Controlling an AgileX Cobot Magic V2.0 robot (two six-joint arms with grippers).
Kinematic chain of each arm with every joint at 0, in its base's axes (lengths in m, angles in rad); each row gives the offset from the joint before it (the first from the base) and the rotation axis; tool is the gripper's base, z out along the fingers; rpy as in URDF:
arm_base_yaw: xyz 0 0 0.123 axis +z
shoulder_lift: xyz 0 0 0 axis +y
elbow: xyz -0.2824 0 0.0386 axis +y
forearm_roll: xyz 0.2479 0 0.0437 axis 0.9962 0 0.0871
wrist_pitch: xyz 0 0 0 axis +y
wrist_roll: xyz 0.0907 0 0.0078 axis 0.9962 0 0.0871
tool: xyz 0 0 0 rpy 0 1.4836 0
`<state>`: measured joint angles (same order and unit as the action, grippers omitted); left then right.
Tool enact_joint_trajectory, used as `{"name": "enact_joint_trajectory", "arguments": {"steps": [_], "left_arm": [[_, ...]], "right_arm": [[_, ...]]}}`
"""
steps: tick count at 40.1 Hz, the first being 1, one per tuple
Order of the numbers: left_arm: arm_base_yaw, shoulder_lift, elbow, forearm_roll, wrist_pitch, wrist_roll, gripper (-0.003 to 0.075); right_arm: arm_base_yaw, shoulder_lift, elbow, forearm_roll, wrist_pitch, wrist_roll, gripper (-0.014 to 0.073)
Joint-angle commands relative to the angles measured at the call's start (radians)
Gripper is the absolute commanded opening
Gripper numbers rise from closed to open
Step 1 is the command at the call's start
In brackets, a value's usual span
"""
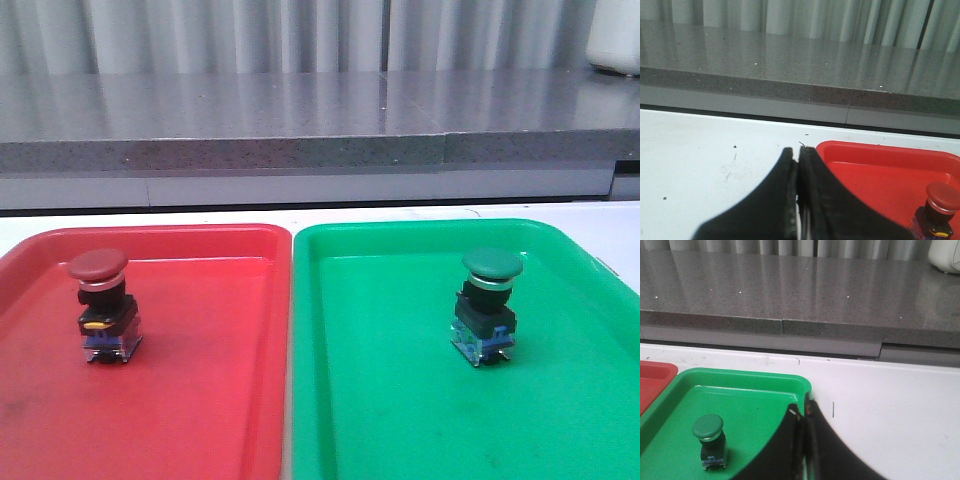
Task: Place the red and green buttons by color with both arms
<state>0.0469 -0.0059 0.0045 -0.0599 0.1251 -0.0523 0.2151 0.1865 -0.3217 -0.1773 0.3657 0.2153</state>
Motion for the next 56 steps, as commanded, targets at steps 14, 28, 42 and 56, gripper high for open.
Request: {"name": "enact_joint_trajectory", "arguments": {"steps": [14, 28, 42, 56], "left_arm": [[0.001, -0.017, 0.024, -0.01, -0.088, -0.009, -0.002], [0.001, -0.015, 0.024, -0.01, -0.089, -0.009, -0.002], [0.001, -0.015, 0.024, -0.01, -0.089, -0.009, -0.002], [0.001, -0.015, 0.024, -0.01, -0.089, -0.009, -0.002]], "right_arm": [[-0.174, -0.194, 0.282, 0.207, -0.287, -0.277, -0.0068], [-0.191, -0.213, 0.343, 0.21, -0.183, -0.277, -0.0068], [-0.191, -0.213, 0.343, 0.21, -0.181, -0.277, -0.0068], [-0.191, -0.213, 0.343, 0.21, -0.181, -0.277, -0.0068]]}}
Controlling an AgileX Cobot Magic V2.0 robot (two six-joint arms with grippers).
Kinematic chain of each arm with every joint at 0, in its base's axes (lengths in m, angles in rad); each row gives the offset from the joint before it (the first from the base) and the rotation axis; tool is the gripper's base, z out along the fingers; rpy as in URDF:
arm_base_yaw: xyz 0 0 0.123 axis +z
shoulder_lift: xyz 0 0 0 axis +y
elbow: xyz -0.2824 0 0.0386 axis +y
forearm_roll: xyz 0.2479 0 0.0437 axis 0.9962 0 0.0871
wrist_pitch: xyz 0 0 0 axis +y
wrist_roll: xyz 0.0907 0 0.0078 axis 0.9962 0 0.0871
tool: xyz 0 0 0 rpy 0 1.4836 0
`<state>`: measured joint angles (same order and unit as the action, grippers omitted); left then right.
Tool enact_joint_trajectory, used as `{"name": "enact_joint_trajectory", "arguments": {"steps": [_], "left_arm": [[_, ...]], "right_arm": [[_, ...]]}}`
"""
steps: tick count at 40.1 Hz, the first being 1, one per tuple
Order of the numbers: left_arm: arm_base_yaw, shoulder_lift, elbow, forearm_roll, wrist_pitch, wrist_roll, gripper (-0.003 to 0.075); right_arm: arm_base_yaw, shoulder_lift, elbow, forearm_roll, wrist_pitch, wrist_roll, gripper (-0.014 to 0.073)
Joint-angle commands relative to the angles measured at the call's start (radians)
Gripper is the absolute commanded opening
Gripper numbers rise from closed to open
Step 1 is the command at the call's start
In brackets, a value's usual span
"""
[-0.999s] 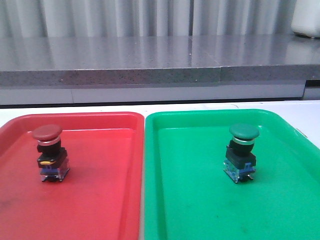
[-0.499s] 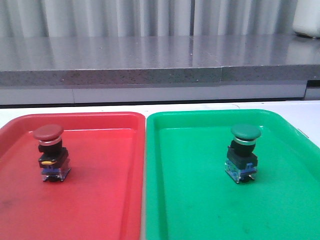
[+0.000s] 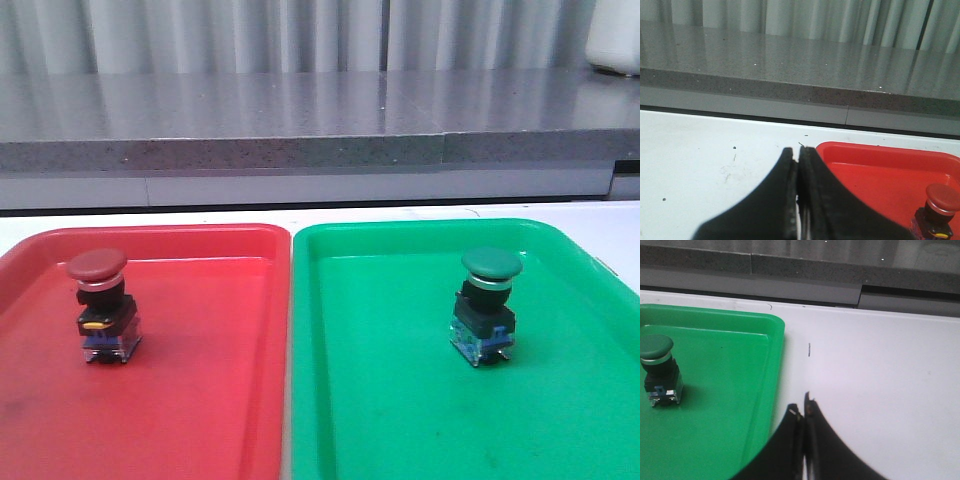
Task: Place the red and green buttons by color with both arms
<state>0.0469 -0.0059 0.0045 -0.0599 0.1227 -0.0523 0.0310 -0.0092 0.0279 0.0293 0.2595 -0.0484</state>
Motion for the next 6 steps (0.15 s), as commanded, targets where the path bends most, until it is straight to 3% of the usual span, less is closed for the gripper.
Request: {"name": "enact_joint_trajectory", "arguments": {"steps": [1, 6], "left_arm": [[0.001, -0.015, 0.024, -0.01, -0.086, -0.009, -0.002], [0.001, -0.015, 0.024, -0.01, -0.086, -0.009, -0.002]], "right_arm": [[-0.007, -0.017, -0.007, 0.003, -0.075, -0.013, -0.0068], [-0.007, -0.017, -0.007, 0.003, -0.075, -0.013, -0.0068]]}}
